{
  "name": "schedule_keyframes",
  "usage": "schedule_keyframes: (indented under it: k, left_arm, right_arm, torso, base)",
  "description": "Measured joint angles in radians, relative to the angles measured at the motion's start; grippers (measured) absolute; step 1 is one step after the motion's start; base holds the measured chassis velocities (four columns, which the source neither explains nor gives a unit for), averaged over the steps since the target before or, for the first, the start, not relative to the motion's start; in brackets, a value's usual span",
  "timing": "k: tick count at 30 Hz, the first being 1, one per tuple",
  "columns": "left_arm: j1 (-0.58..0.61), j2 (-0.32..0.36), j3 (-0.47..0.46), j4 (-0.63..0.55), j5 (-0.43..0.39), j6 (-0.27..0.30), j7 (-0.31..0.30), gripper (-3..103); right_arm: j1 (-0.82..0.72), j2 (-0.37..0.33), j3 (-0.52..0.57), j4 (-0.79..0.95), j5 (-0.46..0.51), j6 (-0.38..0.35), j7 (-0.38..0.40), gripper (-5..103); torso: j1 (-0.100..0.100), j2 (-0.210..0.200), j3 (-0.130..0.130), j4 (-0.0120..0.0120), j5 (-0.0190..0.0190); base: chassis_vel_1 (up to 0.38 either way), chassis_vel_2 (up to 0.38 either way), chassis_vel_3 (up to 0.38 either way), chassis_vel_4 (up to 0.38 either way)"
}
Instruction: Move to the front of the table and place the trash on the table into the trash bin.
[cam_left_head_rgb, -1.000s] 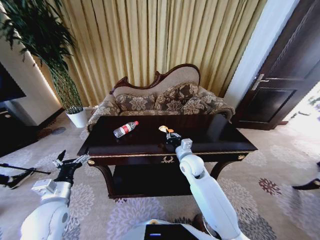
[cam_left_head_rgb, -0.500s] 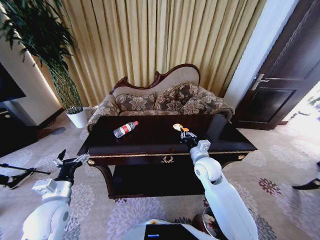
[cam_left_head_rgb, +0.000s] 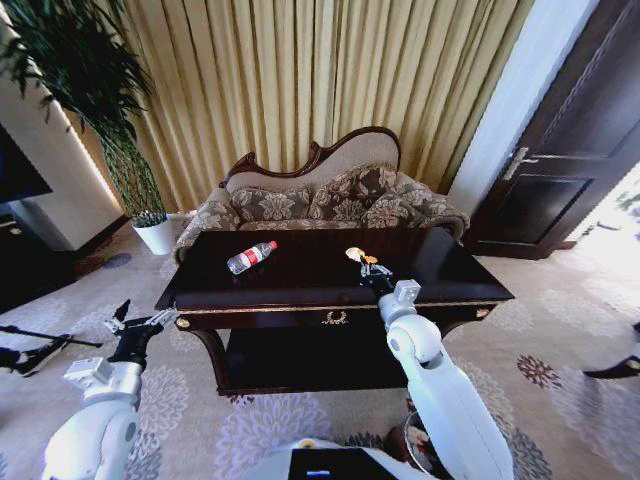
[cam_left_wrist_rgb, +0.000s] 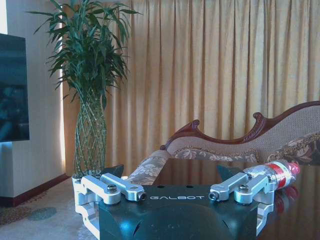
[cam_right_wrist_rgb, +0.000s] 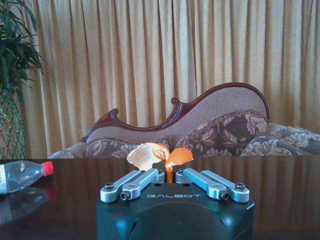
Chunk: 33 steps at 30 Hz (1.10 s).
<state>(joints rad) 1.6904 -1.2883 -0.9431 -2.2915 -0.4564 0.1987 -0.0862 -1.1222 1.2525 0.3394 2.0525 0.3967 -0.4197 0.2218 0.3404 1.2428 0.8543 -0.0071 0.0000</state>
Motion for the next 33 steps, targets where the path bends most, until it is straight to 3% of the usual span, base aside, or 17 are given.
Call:
schedule_keyframes:
  k: [33]
  left_arm:
    - [0.005,0.001,-0.005,0.001,0.0,-0.001,0.001,100]
  right_arm:
    - [-0.005,0.003,0.008,0.002,0.007,0.008,-0.002,5]
  torso:
    - [0.0,0.0,0.0,0.0002,0.0]
  base:
    - [0.095,-0.095,-0.09,0.095]
